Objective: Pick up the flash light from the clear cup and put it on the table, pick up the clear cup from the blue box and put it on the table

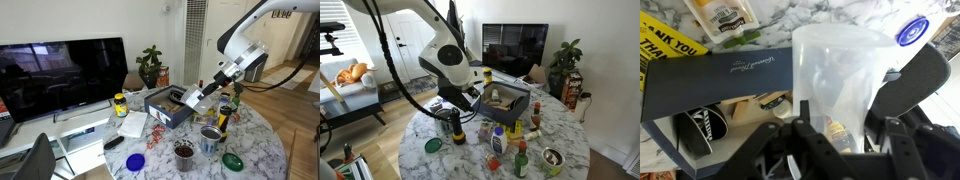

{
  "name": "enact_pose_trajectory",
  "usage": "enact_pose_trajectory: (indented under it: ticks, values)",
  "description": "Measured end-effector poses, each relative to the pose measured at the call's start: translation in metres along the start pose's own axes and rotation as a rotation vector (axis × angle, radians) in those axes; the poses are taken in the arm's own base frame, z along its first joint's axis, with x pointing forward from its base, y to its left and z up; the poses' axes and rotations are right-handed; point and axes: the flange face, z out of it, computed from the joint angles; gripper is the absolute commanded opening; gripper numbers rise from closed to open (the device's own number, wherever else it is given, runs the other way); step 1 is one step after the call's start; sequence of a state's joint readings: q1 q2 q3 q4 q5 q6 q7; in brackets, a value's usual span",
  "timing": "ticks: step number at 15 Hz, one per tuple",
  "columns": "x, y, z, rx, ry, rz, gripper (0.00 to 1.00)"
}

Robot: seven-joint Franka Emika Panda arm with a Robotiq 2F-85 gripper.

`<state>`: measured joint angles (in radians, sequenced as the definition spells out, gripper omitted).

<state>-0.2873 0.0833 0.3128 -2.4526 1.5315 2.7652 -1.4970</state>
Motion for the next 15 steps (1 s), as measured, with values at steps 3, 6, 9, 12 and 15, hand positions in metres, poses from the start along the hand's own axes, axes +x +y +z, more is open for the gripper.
enact_pose_trajectory:
  ticks: [3, 6, 9, 12, 15]
  values:
    - [0.005, 0.005, 0.013, 0.007, -0.003, 0.013, 0.3]
    - [0.007, 0.014, 0.025, -0.008, -0.013, 0.024, 0.3]
    - [0.006, 0.022, 0.036, -0.03, -0.025, 0.035, 0.87]
    - [0.009, 0.029, 0.045, -0.044, -0.026, 0.053, 1.0]
    - [0.011, 0.032, 0.053, -0.051, -0.028, 0.07, 1.0]
